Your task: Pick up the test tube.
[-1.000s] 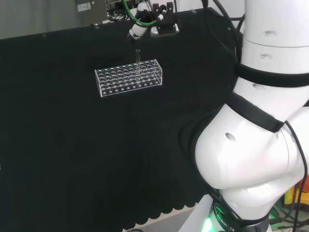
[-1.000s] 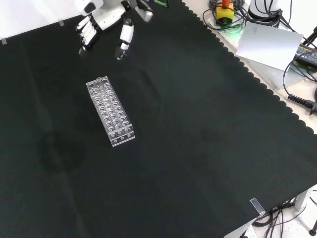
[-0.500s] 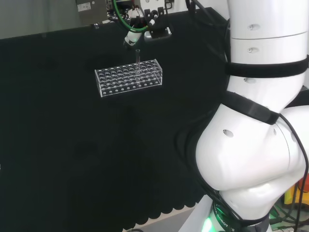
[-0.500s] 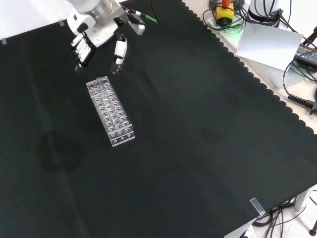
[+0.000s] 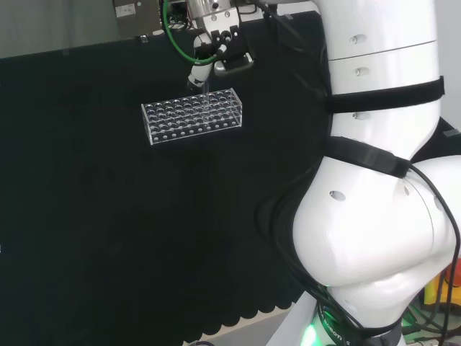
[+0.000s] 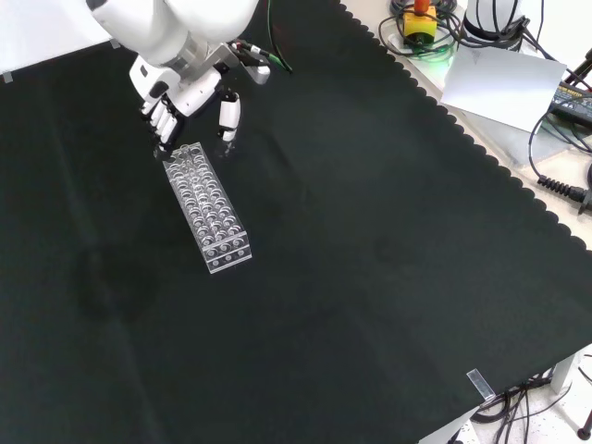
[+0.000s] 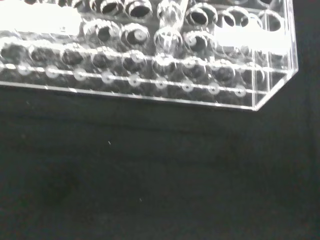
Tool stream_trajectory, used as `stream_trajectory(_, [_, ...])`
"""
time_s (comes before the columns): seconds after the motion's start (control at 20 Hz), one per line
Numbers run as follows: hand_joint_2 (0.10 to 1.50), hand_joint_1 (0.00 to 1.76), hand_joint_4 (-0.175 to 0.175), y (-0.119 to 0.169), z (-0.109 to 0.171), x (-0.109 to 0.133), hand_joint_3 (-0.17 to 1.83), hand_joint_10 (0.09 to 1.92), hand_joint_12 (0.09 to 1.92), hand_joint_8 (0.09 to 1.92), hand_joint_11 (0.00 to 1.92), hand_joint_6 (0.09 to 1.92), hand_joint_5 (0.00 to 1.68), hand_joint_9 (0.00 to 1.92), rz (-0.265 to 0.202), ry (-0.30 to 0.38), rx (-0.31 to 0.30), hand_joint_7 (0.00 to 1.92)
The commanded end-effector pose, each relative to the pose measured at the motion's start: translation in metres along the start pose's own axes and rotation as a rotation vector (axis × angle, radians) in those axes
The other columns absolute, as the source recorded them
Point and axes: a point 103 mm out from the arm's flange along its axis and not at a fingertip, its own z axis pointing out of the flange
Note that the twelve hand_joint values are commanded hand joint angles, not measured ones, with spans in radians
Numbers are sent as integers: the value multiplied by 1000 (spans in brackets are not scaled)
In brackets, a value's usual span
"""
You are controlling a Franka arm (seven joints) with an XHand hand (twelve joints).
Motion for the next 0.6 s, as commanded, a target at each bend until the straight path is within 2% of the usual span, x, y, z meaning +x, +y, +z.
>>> stream_trajectory(0.05, [925, 687, -114, 1, 10, -5, 187, 898, 1563, 897, 63, 87, 450, 338, 14, -36, 27, 430])
stream_trajectory(0.3, [912, 712, -114, 1, 13, -8, 203, 885, 1550, 887, 80, 87, 465, 371, 16, -8, -2, 506])
stream_trajectory(0.6, [870, 779, -118, 5, 10, -5, 268, 824, 1505, 864, 175, 139, 510, 511, 14, 24, -52, 674])
